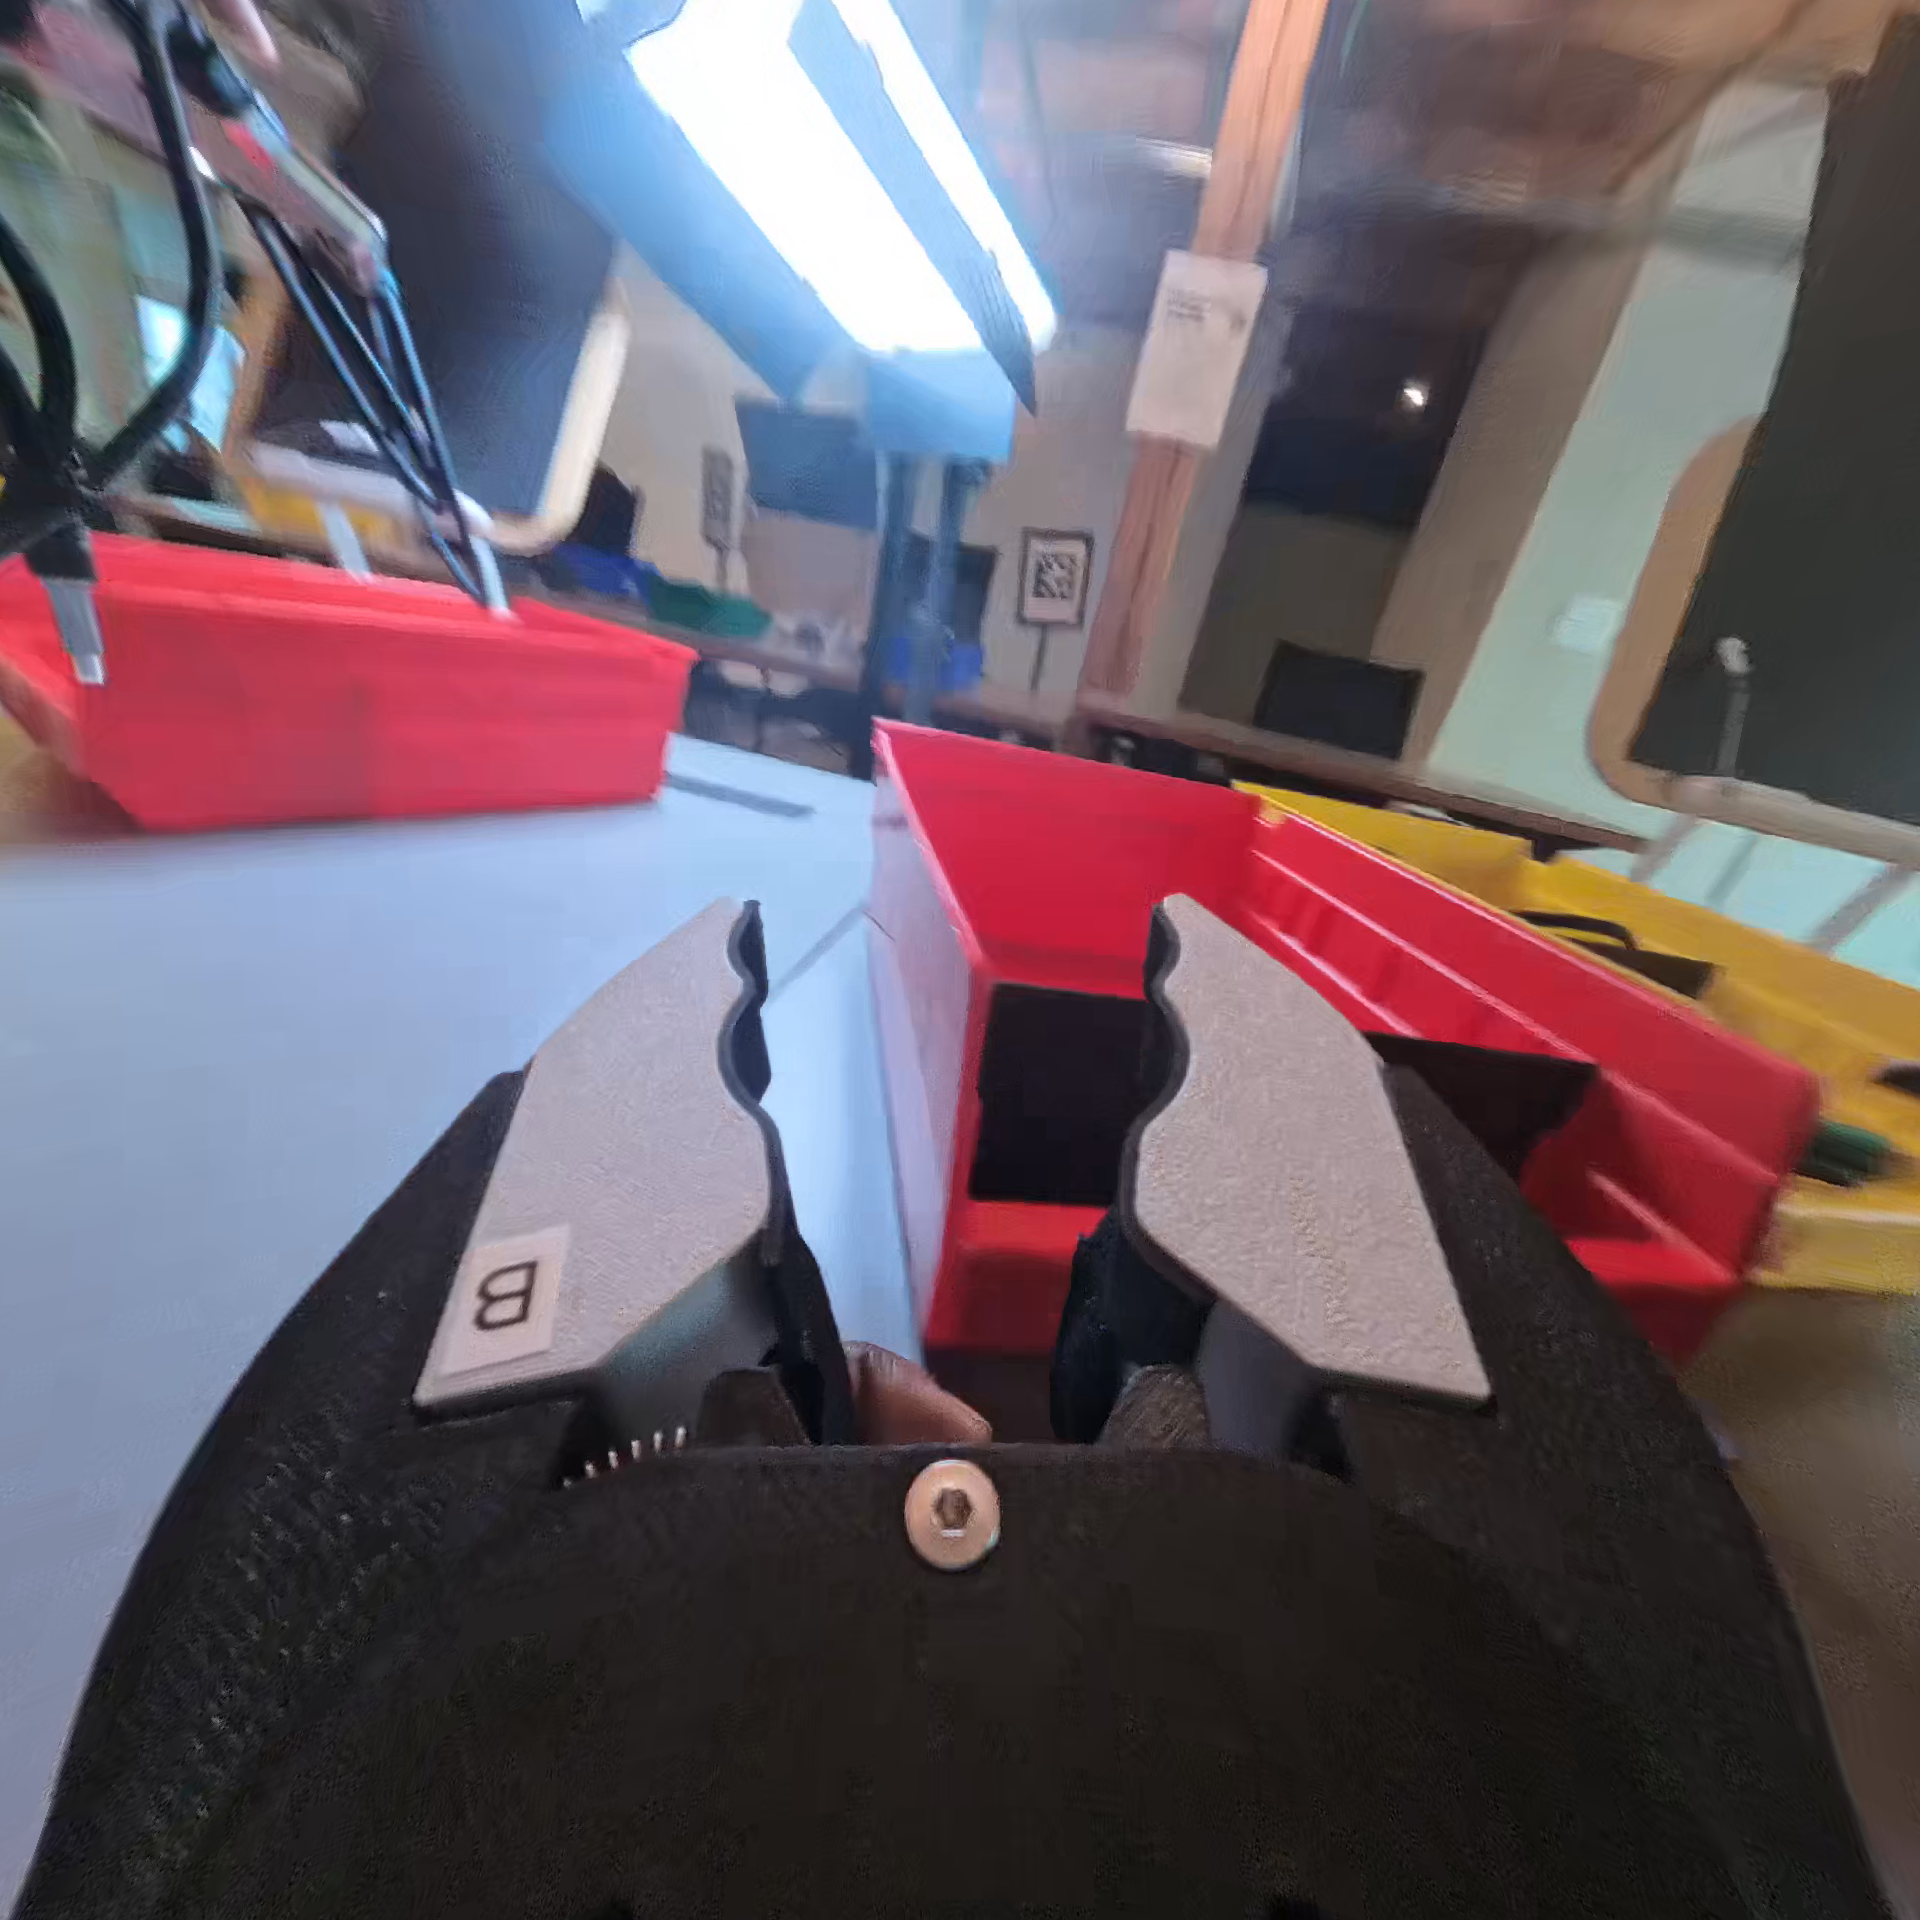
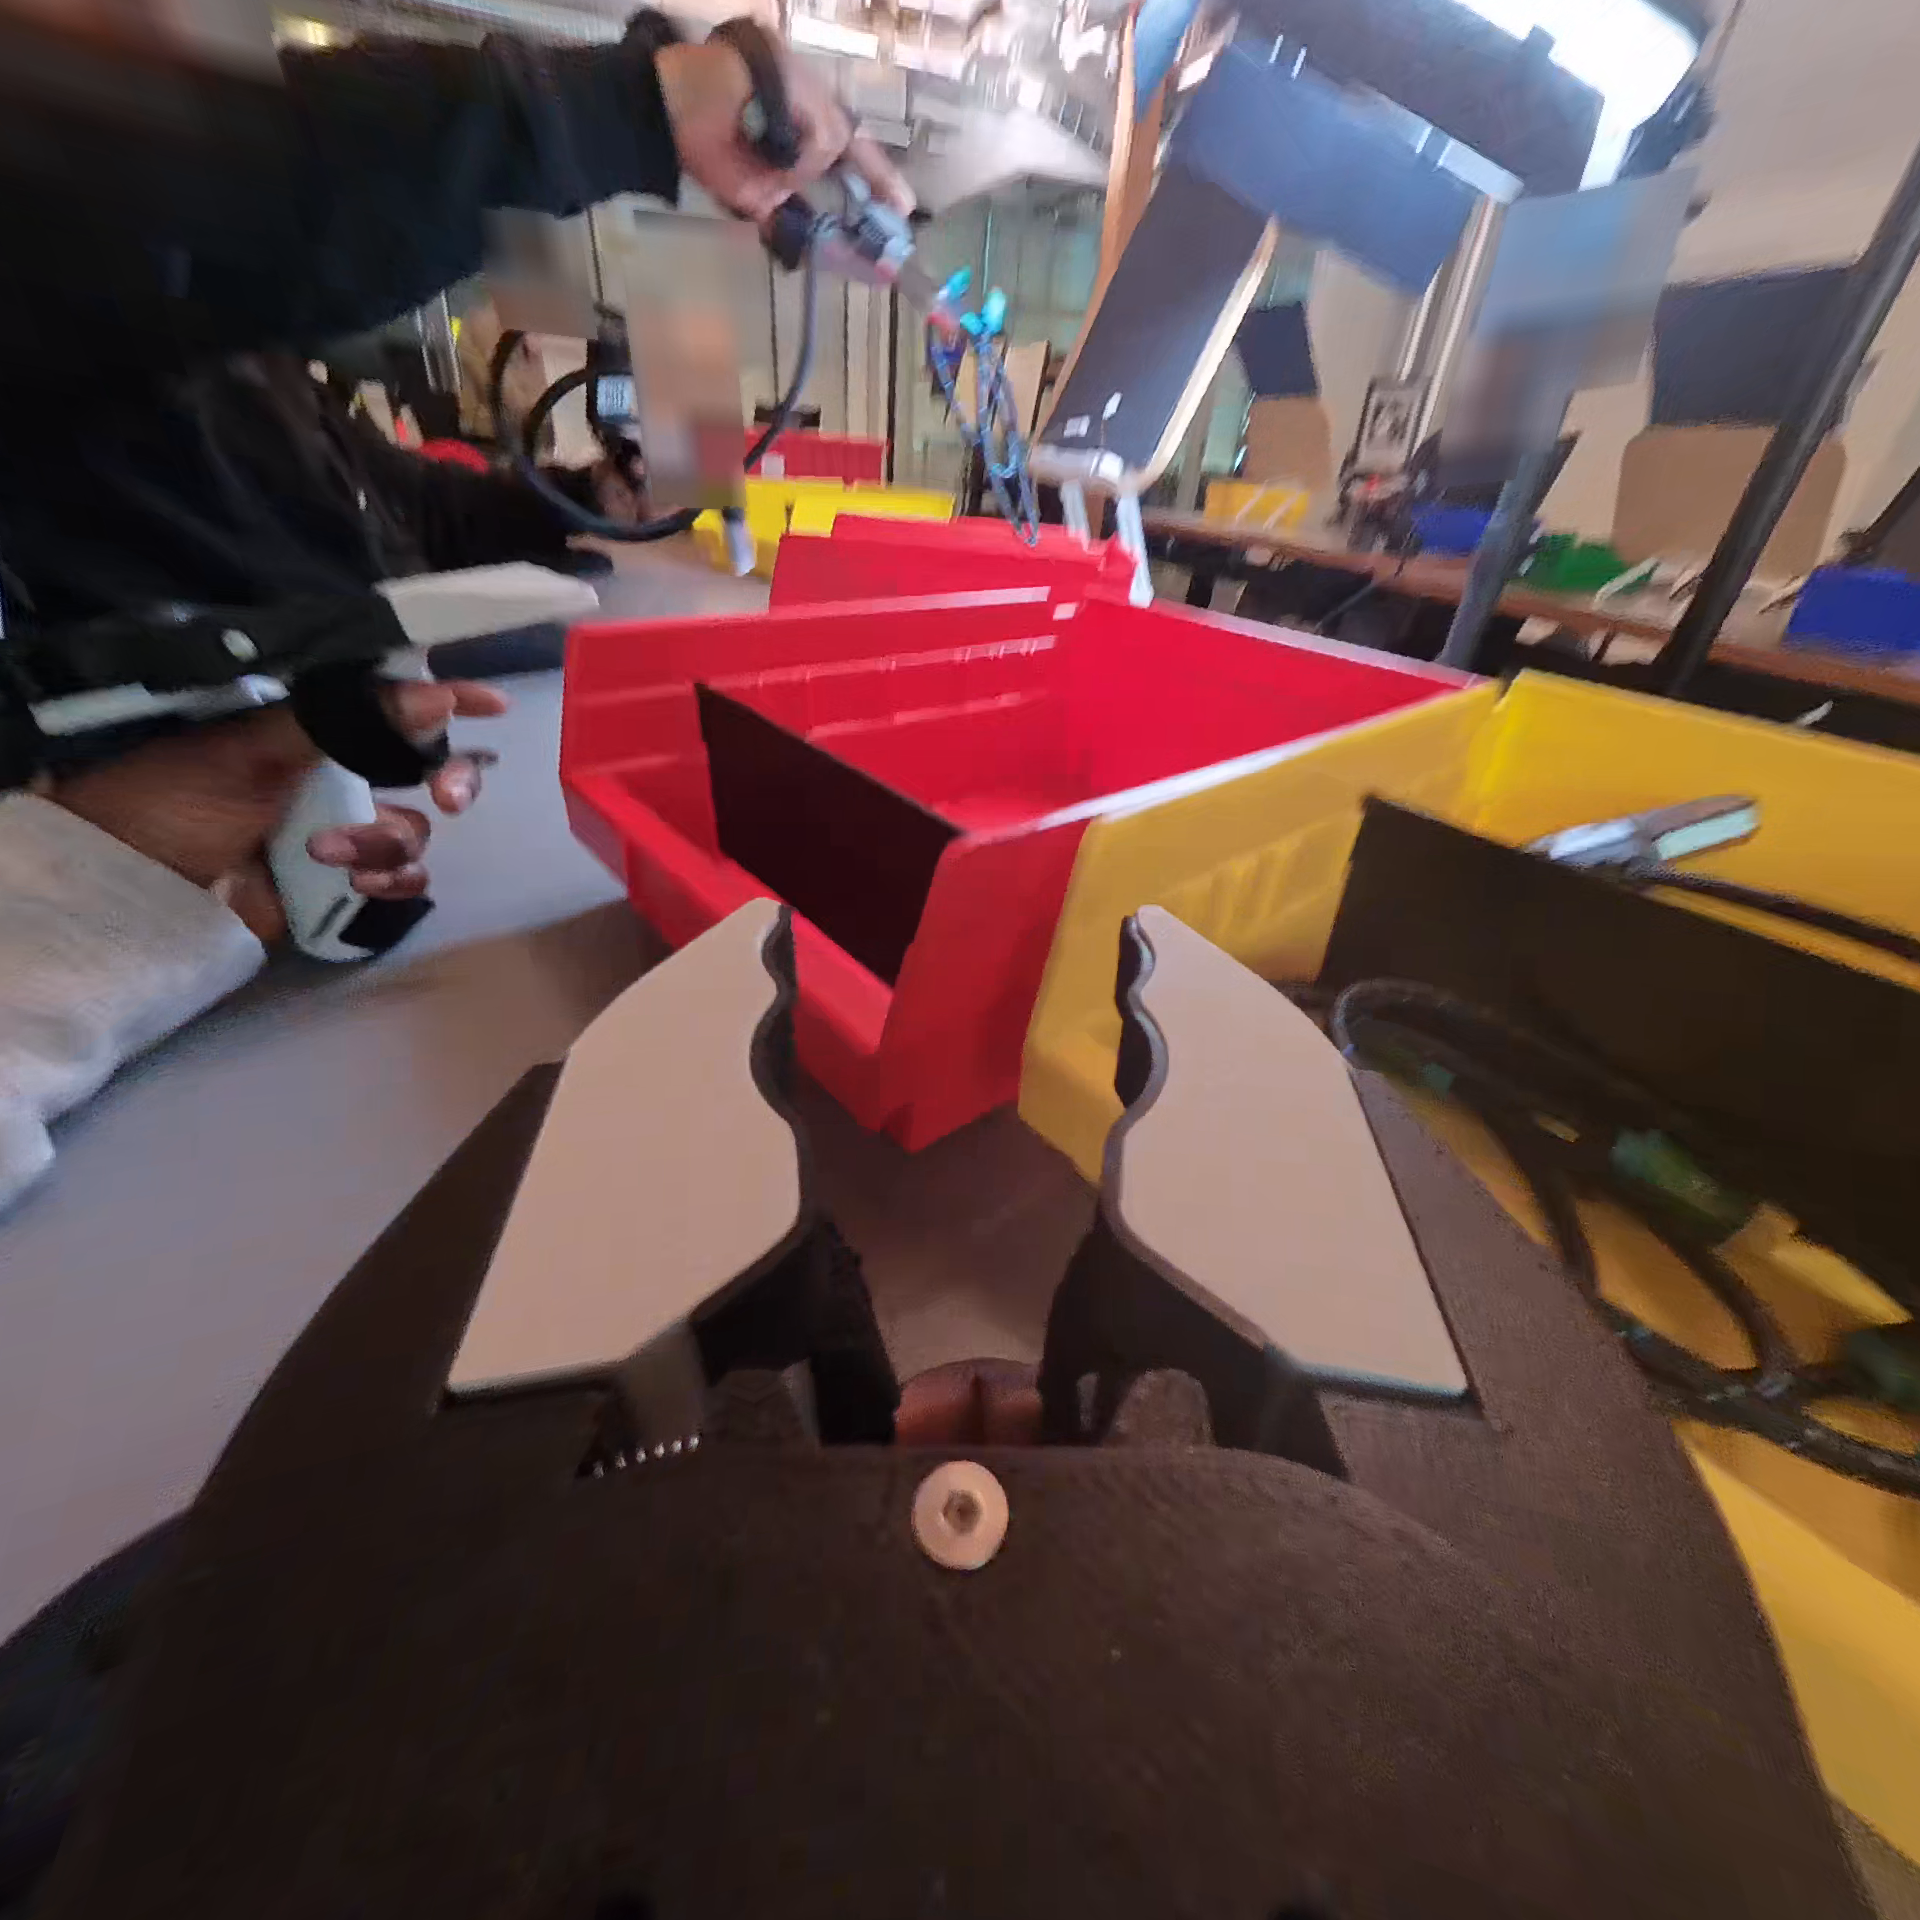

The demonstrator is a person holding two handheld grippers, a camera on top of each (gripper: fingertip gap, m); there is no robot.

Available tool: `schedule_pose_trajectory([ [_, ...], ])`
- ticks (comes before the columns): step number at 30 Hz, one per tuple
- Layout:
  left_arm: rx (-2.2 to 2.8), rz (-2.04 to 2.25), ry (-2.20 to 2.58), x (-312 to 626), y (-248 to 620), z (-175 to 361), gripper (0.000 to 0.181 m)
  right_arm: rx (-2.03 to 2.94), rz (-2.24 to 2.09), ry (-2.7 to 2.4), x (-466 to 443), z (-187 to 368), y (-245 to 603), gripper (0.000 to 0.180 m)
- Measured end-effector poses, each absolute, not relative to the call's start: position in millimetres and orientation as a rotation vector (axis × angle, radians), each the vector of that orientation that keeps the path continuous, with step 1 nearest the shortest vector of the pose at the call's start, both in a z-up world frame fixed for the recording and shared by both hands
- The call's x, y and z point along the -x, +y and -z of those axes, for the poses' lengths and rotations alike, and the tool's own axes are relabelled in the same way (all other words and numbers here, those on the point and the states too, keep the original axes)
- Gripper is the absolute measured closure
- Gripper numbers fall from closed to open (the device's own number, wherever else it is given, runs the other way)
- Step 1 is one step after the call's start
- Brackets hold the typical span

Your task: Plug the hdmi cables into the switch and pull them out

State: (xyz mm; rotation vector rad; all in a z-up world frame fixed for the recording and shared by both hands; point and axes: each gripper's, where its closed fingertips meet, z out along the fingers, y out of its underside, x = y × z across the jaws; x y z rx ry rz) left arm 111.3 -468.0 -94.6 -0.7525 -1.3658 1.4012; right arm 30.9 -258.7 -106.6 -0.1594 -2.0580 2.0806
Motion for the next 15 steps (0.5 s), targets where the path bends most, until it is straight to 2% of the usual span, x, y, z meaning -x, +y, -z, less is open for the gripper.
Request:
schedule_pose_trajectory([
  [2,0.816,-1.261,-1.345,-105,-453,99,0.115,0.145,-2.049,-2.164,-33,118,-264,0.126],
  [5,0.889,-1.156,-1.427,-94,-451,113,0.145,0.187,-2.078,-2.210,-30,120,-264,0.134],
  [6,0.915,-1.163,-1.468,-92,-452,117,0.149,0.202,-2.092,-2.211,-29,119,-263,0.136],
  [7,0.940,-1.216,-1.511,-95,-457,120,0.166,0.209,-2.100,-2.209,-28,119,-263,0.137],
  [8,1.001,-1.259,-1.528,-98,-457,122,0.174,0.207,-2.097,-2.210,-28,119,-262,0.139],
  [12,1.106,-1.282,-1.565,-113,-445,125,0.174,0.139,-2.042,-2.213,-33,121,-263,0.142],
  [15,1.205,-1.230,-1.600,-135,-425,126,0.171,0.024,-2.023,-2.227,-43,123,-265,0.134],
])
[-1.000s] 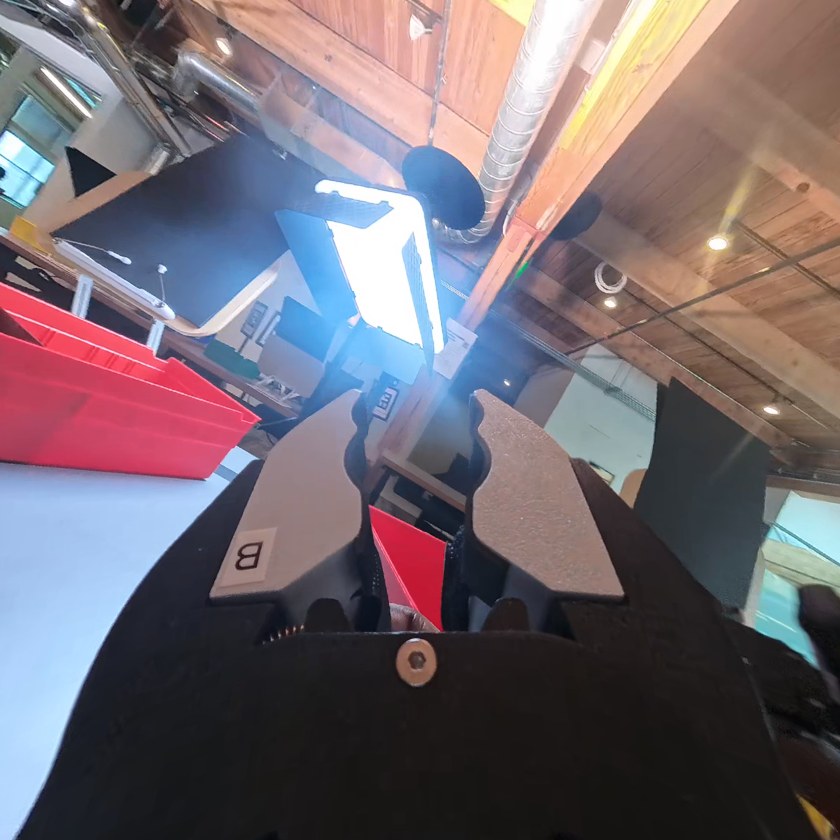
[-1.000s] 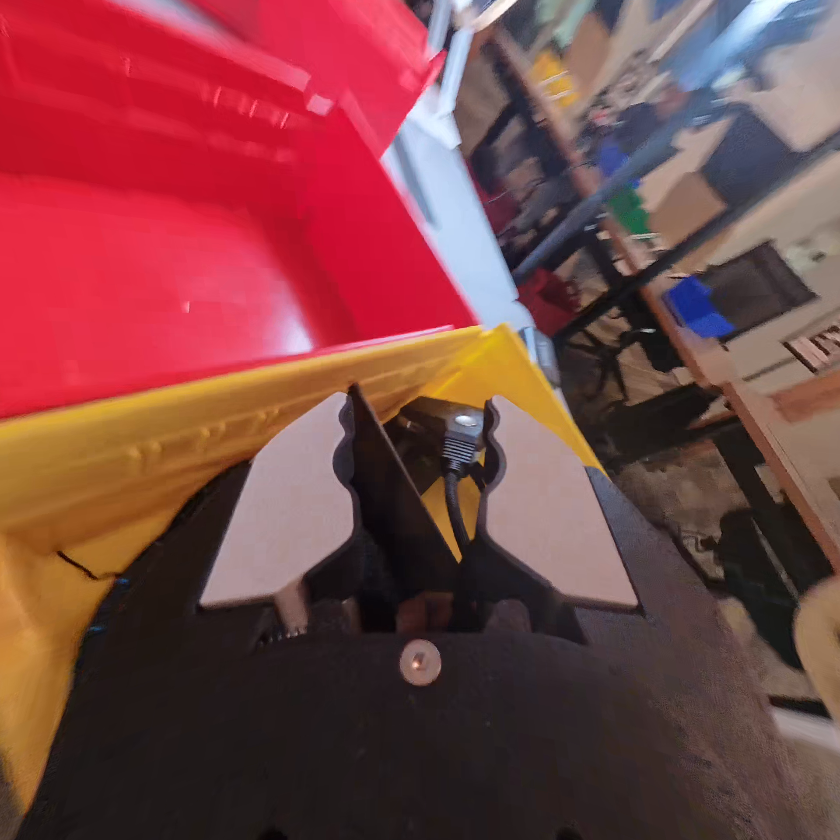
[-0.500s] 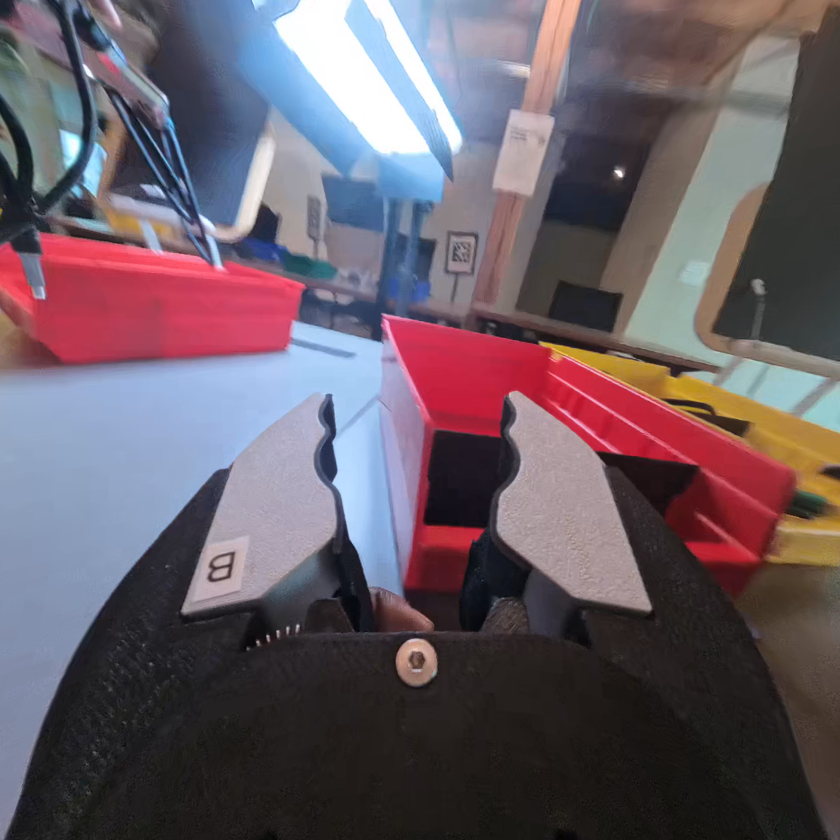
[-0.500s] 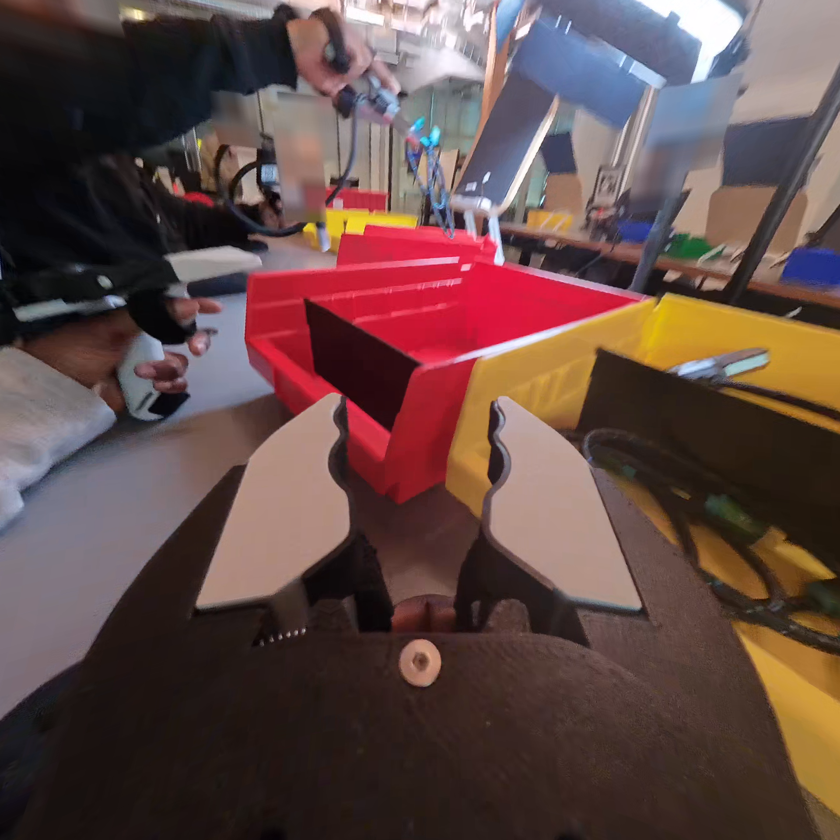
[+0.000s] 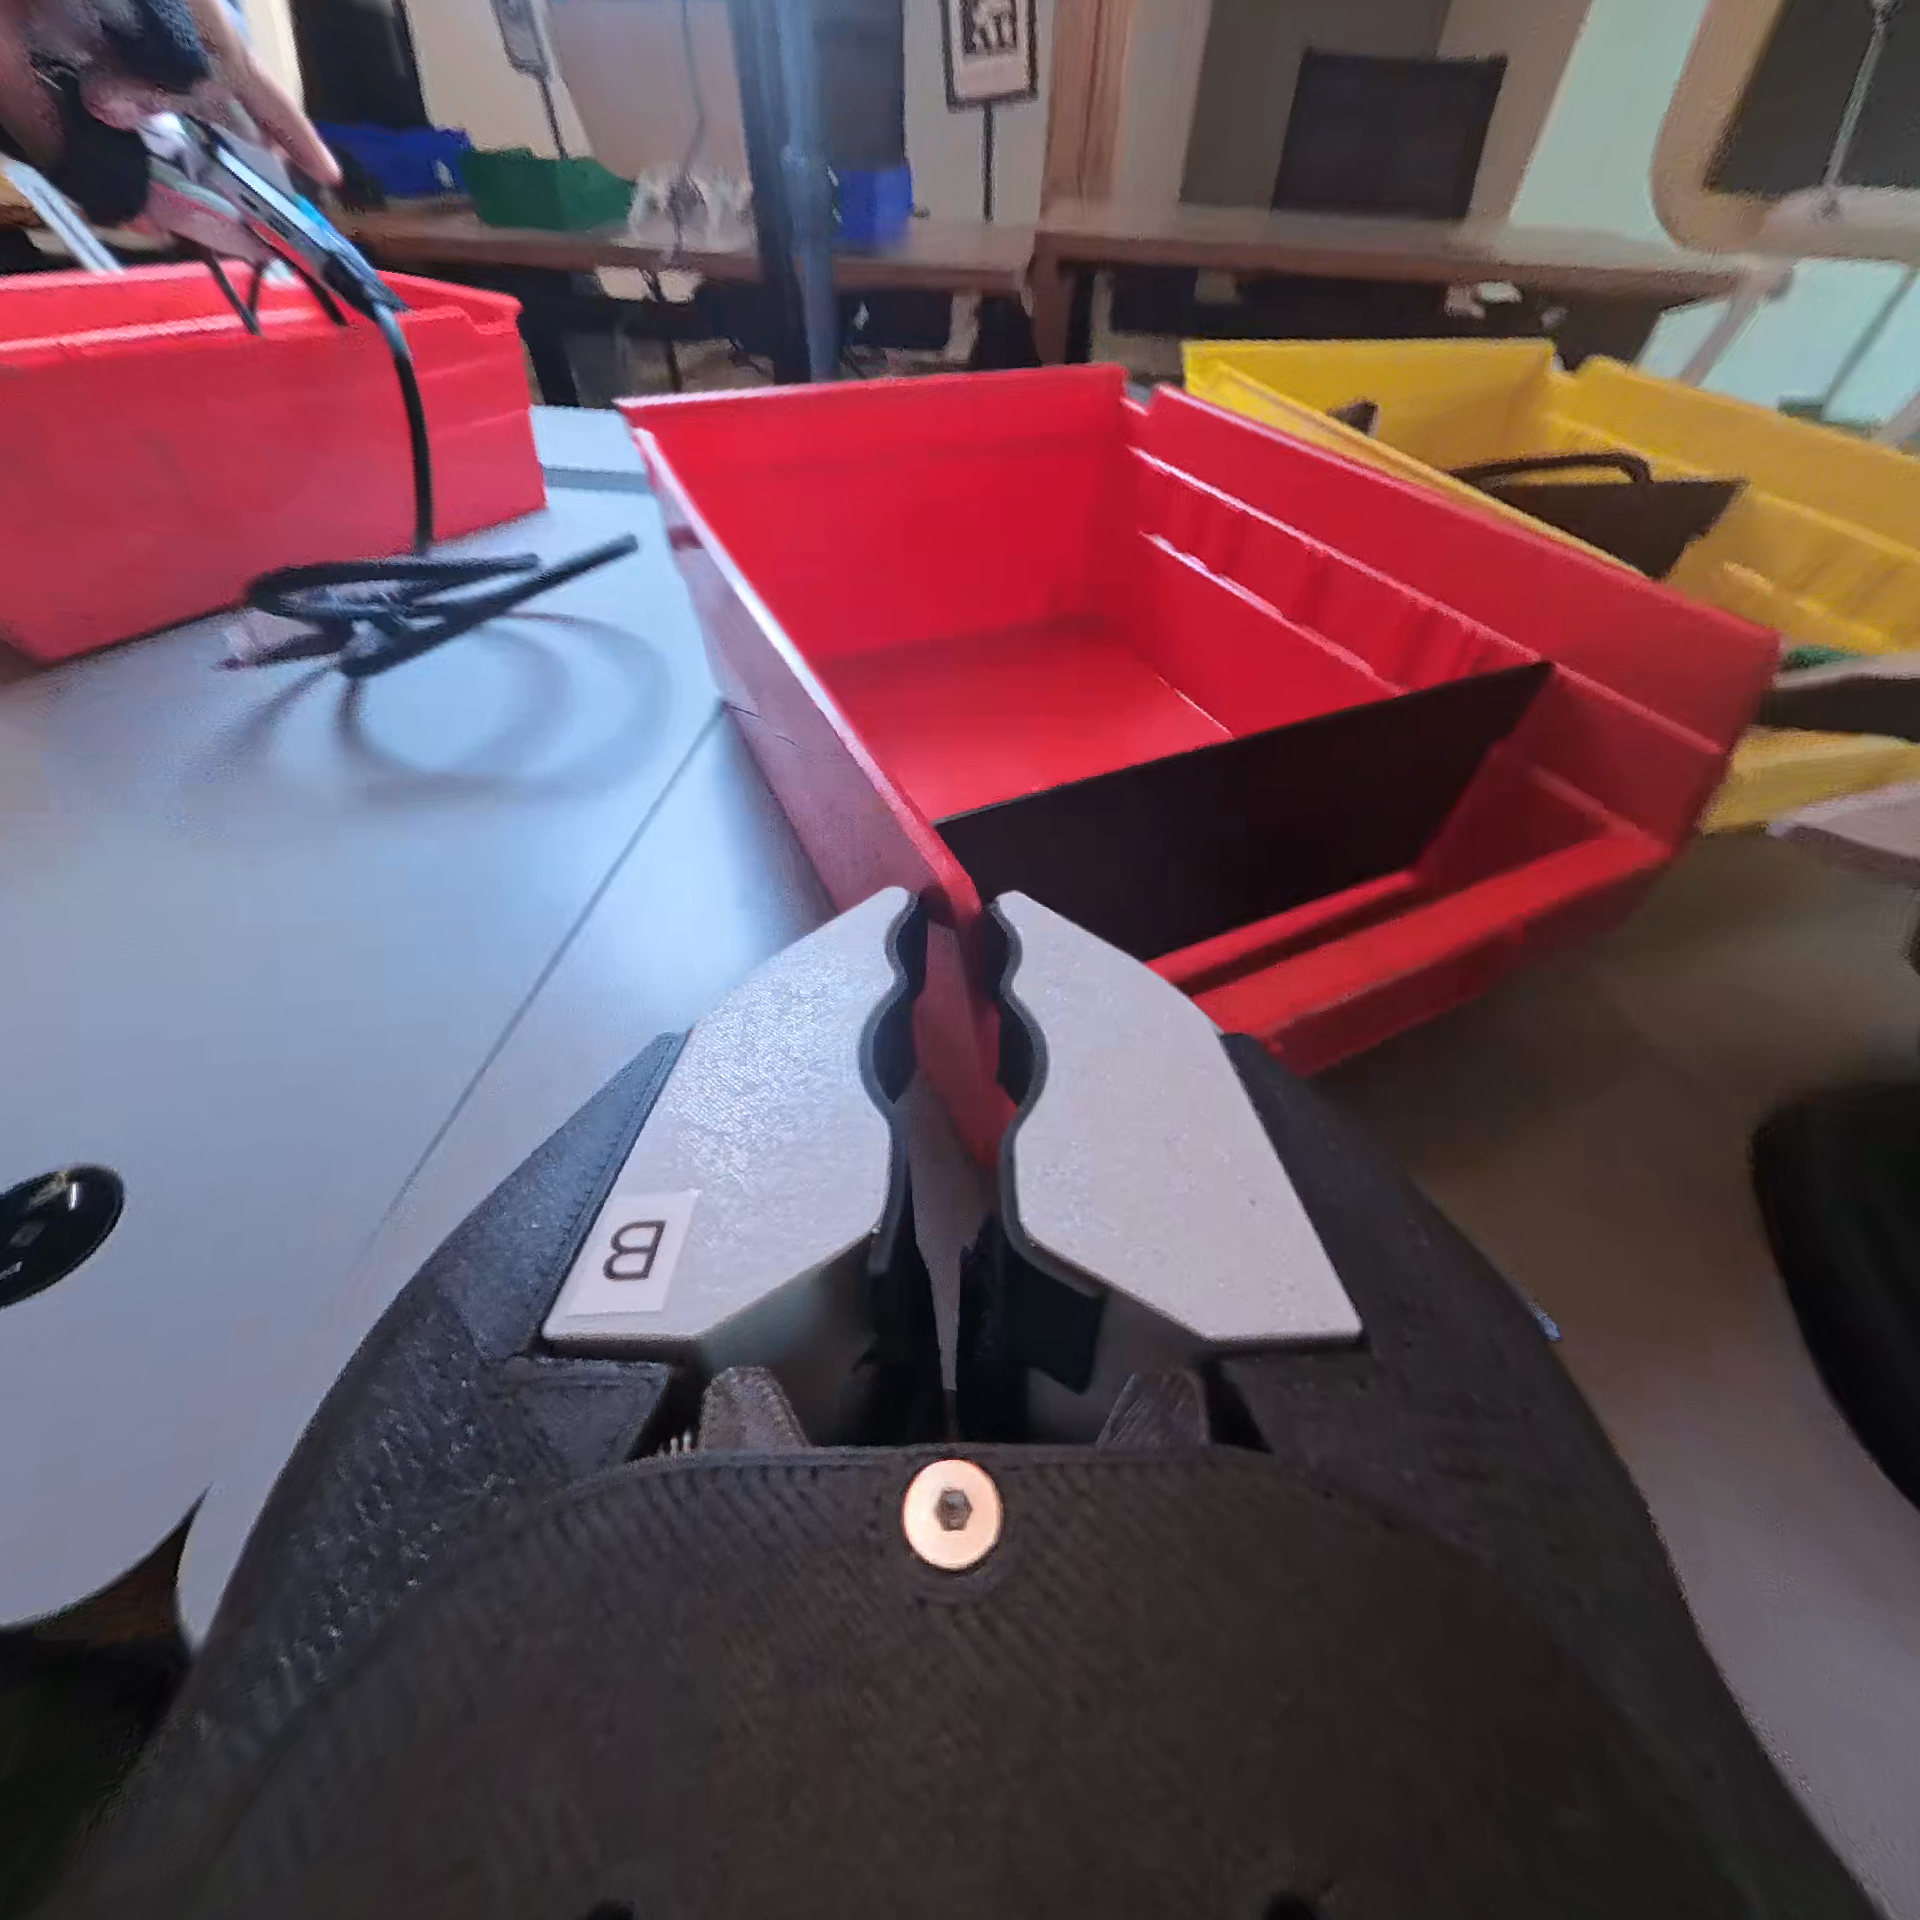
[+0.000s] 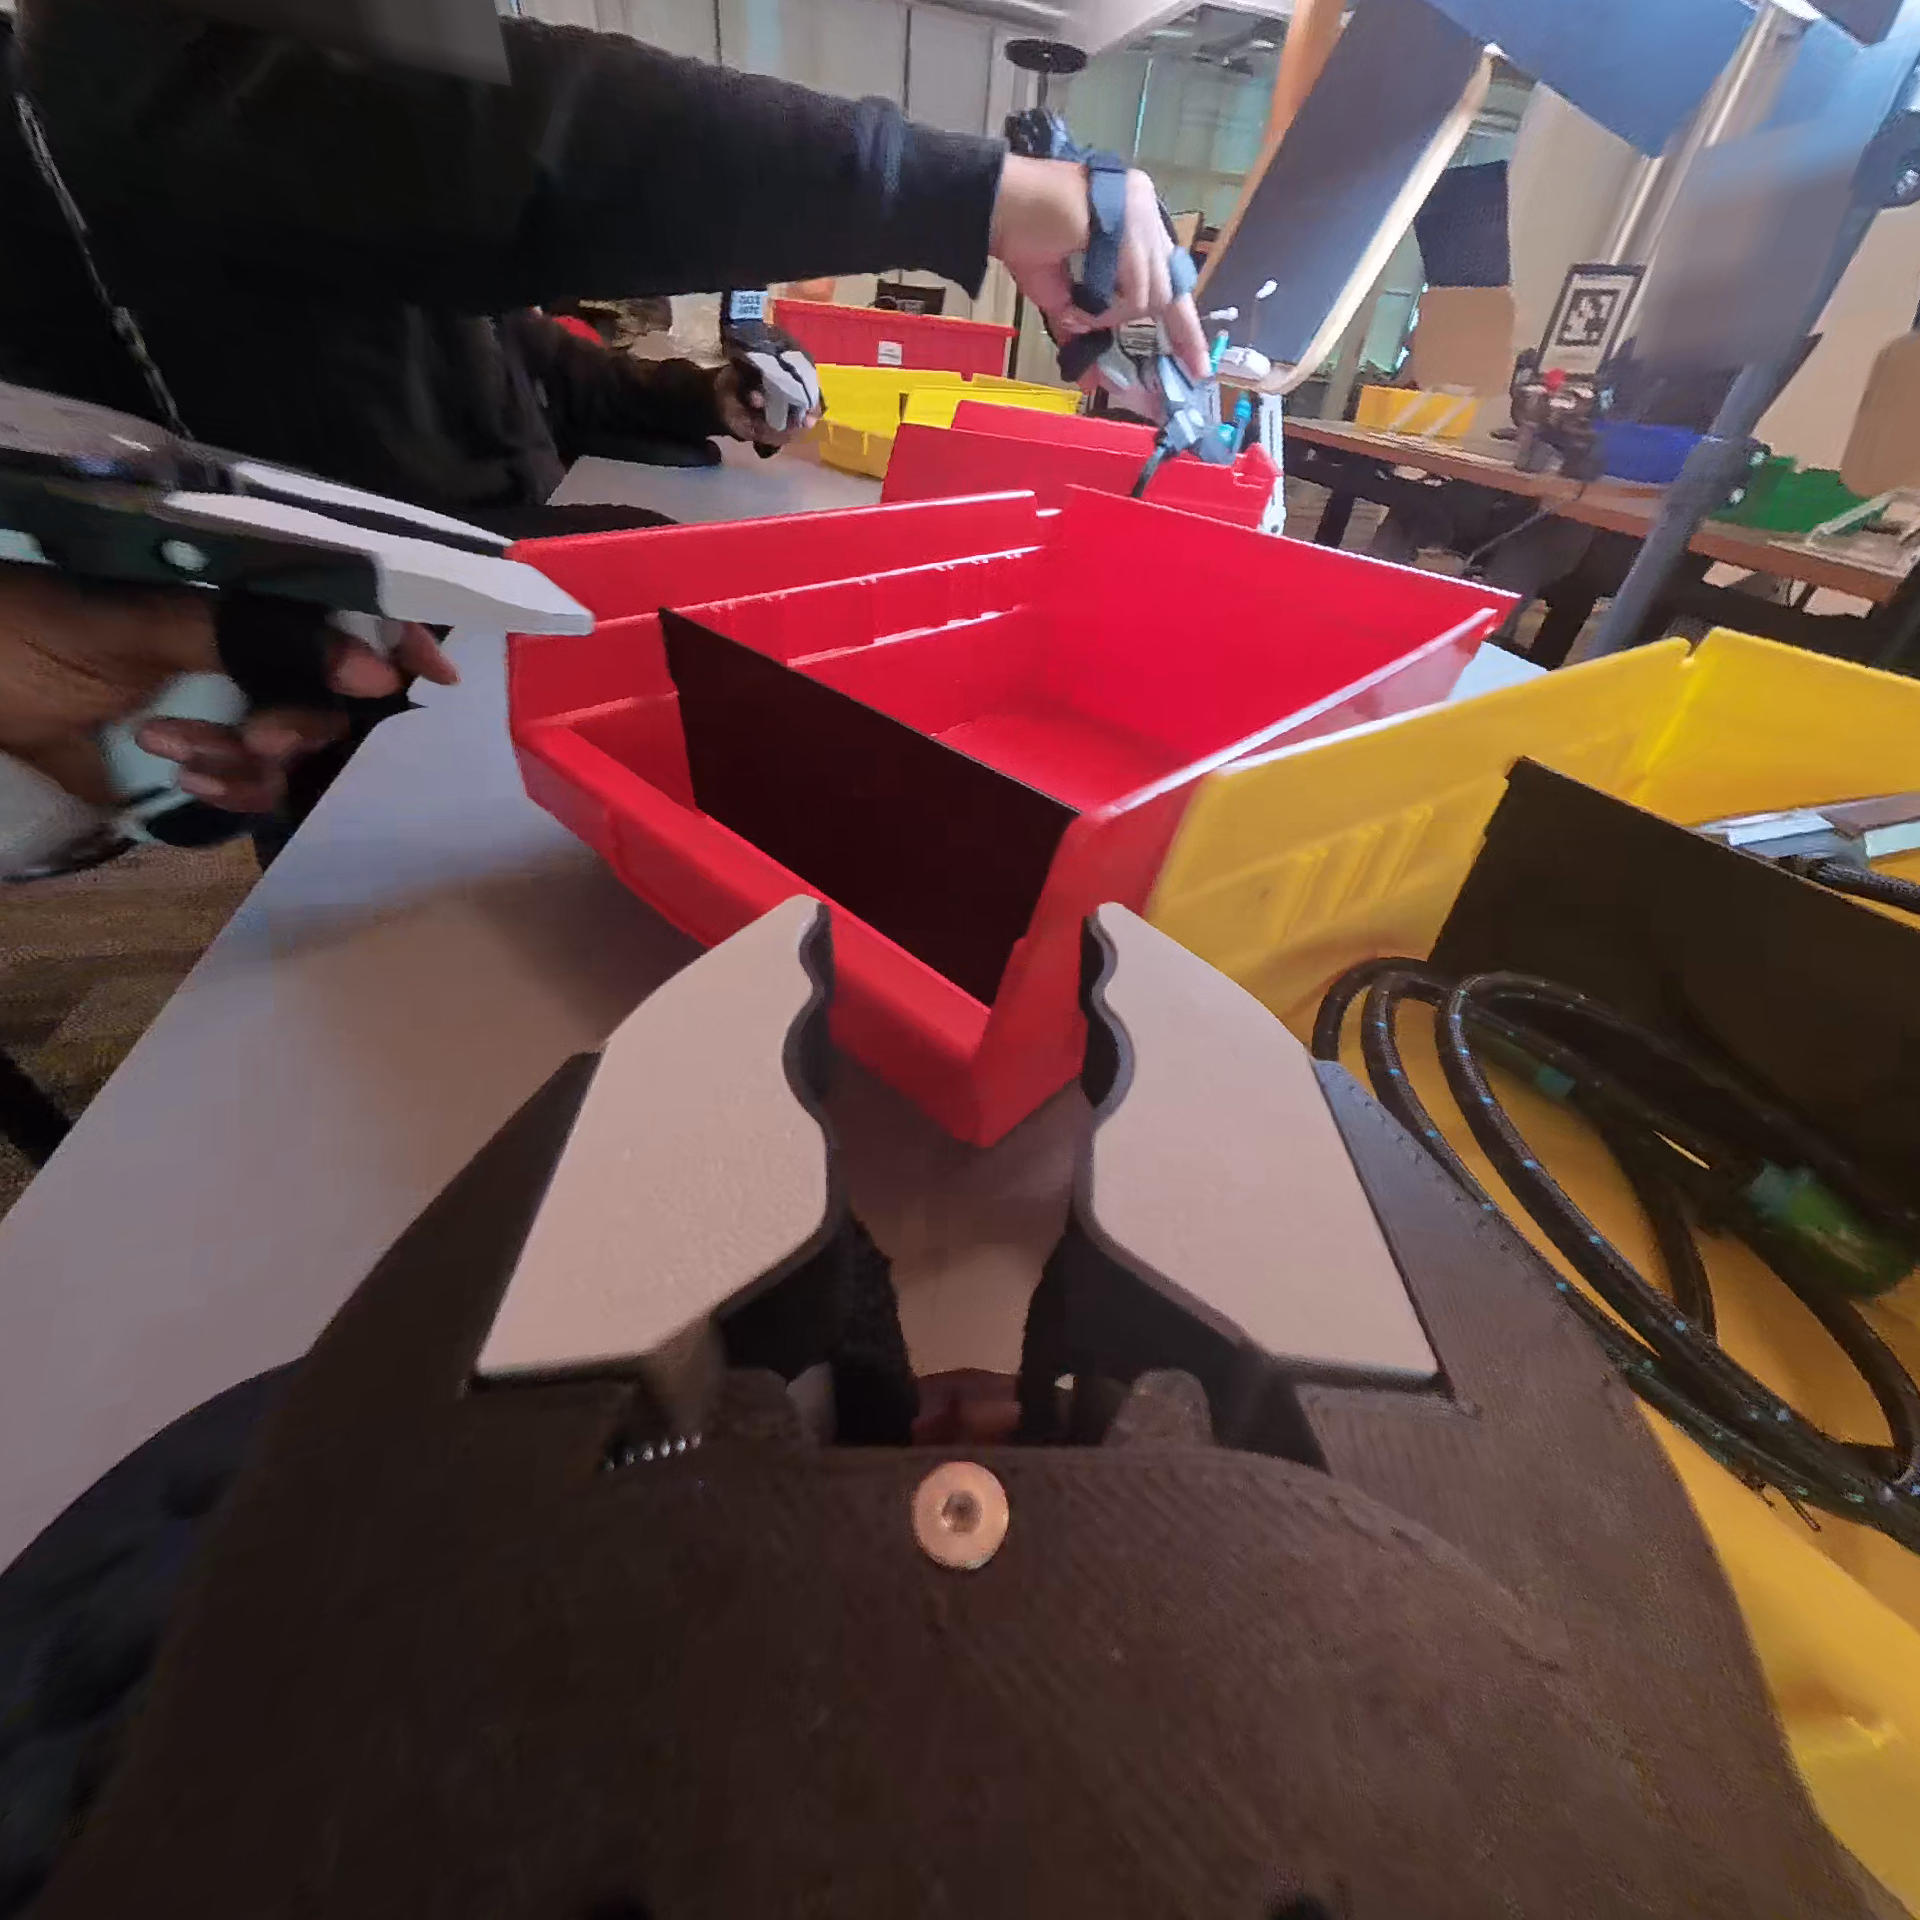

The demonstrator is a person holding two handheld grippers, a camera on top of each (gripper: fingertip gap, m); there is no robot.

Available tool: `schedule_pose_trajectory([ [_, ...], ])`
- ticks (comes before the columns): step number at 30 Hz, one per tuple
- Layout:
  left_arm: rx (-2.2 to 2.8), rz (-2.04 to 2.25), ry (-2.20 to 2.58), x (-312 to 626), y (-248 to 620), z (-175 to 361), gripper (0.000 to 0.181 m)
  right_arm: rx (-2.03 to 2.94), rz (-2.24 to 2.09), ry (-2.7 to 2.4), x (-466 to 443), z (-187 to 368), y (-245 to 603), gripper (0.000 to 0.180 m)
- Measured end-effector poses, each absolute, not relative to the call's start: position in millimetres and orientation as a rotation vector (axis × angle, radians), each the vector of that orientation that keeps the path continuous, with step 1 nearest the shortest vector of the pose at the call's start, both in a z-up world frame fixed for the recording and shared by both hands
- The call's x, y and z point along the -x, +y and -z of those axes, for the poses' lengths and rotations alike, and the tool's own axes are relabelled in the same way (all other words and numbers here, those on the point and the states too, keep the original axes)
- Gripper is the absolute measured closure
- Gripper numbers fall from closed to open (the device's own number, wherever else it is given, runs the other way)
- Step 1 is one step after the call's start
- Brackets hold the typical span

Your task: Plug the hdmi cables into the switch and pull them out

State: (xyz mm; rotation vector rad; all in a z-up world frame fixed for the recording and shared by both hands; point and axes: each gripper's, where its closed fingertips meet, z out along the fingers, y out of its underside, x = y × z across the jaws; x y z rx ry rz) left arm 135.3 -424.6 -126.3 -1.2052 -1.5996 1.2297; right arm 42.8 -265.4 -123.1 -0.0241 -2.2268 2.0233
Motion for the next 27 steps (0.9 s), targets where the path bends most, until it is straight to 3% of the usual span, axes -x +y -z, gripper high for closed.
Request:
schedule_pose_trajectory([
  [2,1.283,-1.110,-1.607,-152,-403,126,0.168,0.000,-2.019,-2.223,-45,123,-265,0.132],
  [5,1.372,-0.933,-1.579,-170,-374,127,0.146,0.028,-2.025,-2.222,-42,123,-265,0.128],
  [9,1.347,-1.003,-1.568,-165,-361,134,0.120,0.072,-1.979,-2.257,-36,127,-266,0.133],
  [10,1.318,-1.046,-1.566,-159,-362,137,0.118,0.073,-1.967,-2.252,-35,128,-266,0.137],
  [12,1.245,-1.170,-1.609,-150,-373,141,0.114,0.064,-1.934,-2.220,-32,128,-263,0.166],
  [14,1.227,-1.312,-1.673,-149,-387,142,0.124,-0.017,-1.924,-2.200,-36,127,-261,0.172],
  [16,1.252,-1.440,-1.748,-156,-400,142,0.161,-0.019,-1.892,-2.168,-34,127,-260,0.172],
  [18,1.321,-1.455,-1.769,-160,-398,144,0.161,-0.038,-1.878,-2.146,-34,127,-261,0.169],
  [22,1.427,-1.370,-1.808,-170,-388,146,0.162,-0.103,-1.783,-2.161,-37,134,-265,0.139],
  [26,1.480,-1.208,-1.793,-176,-374,148,0.159,-0.161,-1.711,-2.151,-39,139,-266,0.144],
  [27,1.459,-1.184,-1.775,-174,-372,149,0.151,-0.152,-1.695,-2.151,-38,140,-266,0.147],
])
